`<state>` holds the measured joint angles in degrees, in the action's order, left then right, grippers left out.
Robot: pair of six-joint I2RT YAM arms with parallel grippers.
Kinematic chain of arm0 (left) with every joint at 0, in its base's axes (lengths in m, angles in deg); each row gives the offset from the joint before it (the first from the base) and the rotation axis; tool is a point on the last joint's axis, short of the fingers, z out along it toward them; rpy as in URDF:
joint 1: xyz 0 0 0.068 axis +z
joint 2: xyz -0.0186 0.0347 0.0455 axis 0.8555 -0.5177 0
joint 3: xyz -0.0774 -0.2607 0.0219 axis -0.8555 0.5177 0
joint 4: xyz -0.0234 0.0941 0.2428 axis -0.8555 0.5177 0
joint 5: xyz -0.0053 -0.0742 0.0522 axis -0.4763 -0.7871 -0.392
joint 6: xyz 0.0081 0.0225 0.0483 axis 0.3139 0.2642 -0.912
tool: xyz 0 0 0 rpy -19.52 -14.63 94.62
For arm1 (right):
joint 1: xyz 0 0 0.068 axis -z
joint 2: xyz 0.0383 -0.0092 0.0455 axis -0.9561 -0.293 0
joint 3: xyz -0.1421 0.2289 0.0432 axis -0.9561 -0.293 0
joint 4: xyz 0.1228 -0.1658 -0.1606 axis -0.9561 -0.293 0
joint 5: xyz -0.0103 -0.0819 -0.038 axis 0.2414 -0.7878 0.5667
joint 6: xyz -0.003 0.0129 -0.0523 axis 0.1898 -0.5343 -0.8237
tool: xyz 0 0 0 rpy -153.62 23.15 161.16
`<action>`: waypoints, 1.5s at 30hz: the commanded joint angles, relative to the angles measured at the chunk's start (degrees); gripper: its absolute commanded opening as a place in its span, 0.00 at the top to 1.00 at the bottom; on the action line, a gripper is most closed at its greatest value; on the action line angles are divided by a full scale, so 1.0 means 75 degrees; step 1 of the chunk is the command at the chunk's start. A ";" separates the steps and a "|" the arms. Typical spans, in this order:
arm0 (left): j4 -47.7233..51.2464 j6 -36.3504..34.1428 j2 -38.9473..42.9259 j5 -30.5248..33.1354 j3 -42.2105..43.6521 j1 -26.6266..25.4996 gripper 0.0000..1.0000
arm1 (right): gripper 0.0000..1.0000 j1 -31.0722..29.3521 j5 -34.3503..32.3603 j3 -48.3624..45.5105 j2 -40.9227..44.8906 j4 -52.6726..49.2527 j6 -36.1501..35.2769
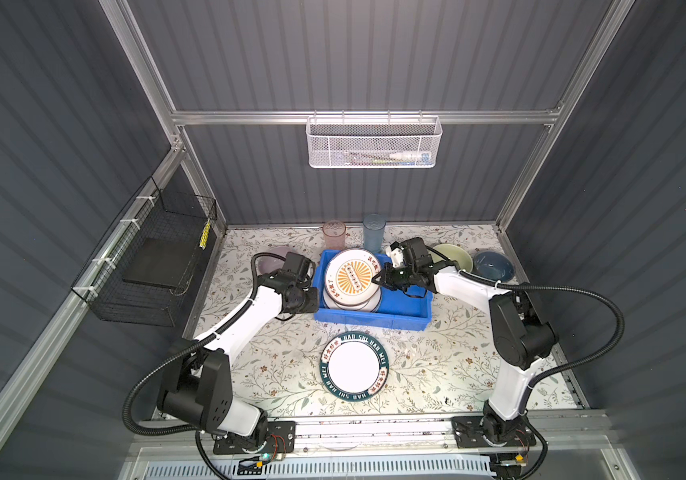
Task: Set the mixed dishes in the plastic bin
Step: 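Carry the sunburst plate with the right gripper over the blue bin, then lower the sunburst plate into the bin and open the right gripper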
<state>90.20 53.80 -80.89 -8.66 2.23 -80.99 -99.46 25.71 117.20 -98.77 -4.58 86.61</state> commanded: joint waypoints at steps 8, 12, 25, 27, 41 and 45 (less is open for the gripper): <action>-0.0067 -0.0267 -0.0483 -0.0496 -0.0262 0.0156 0.67 | 1.00 -0.0009 0.0644 -0.0049 -0.0241 0.0790 0.0360; -0.0042 -0.0269 -0.0598 -0.0593 -0.0362 0.0163 0.68 | 1.00 -0.0004 0.0695 -0.0208 -0.0271 0.0814 0.0380; -0.0054 -0.0258 -0.0619 -0.0746 -0.0406 0.0157 0.70 | 0.85 -0.0036 0.0660 -0.0433 -0.0274 0.0576 0.0178; -0.0019 -0.0258 -0.0585 -0.0762 -0.0397 0.0159 0.70 | 0.79 -0.0057 0.0488 -0.0366 -0.0208 0.0252 0.0011; 0.0046 -0.0229 -0.0234 -0.0973 -0.0315 0.0162 0.70 | 0.64 -0.0147 -0.0551 -0.0135 0.0220 -0.0860 -0.0577; 0.0024 -0.0237 -0.0162 -0.1091 -0.0263 0.0167 0.70 | 0.61 -0.0189 -0.0744 -0.0074 0.0253 -0.1019 -0.0648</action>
<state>89.39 52.97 -84.17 -14.21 0.70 -79.75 -100.40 22.04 114.97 -98.16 -10.11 83.46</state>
